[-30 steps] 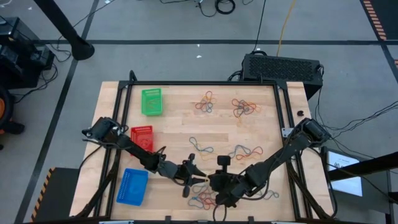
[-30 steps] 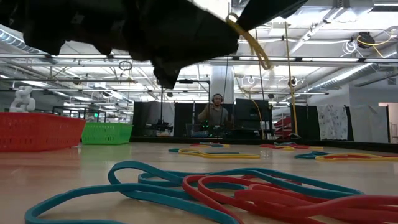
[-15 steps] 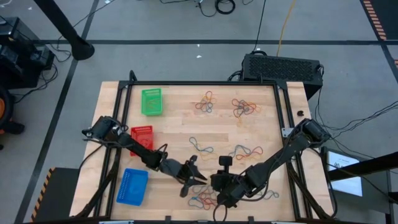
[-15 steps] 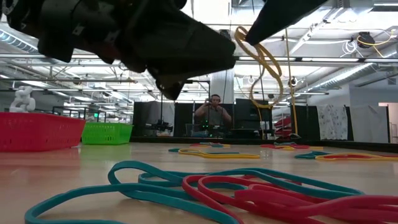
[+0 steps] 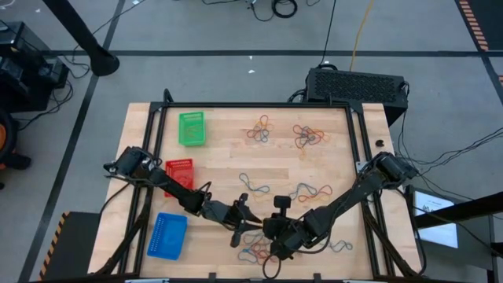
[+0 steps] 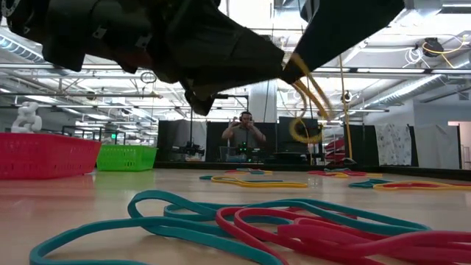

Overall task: Sort rubber bands into baskets
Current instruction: Put the yellow rubber band into the green bin

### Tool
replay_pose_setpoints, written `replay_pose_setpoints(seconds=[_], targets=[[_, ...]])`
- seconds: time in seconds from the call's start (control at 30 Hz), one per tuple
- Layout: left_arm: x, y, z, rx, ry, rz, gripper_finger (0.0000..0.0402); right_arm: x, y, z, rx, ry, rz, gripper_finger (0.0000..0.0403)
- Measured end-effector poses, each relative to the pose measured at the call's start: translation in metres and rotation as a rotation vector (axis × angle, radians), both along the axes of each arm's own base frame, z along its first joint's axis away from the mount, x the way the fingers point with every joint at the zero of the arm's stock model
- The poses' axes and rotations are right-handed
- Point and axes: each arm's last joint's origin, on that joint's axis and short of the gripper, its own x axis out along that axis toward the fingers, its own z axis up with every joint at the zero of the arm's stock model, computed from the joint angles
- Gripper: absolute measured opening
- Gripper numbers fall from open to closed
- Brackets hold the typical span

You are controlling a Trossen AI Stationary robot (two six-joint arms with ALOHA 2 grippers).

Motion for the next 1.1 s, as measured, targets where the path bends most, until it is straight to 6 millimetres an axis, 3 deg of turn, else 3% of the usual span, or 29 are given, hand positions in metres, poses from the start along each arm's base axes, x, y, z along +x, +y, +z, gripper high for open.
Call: replay_pose_setpoints(seconds=[0.6,0.83,1.1], targets=[[0.0011,0.0062,-0.0036,-0.034,0.046,0.084,0.0085,0.0,0.0003,0.0002,0.006,0.001,0.003,0.0],[0.0009,0.0057,-0.0036,-0.01,0.041,0.071,0.0011,-0.0006,0.001,0.0002,-0.009,0.011,0.031,0.0],[-0.0004,0.0065,0.0026,0.015,0.033,0.064,0.0004,-0.0006,0.0009,0.0005,-0.051,0.023,0.073,0.0044]])
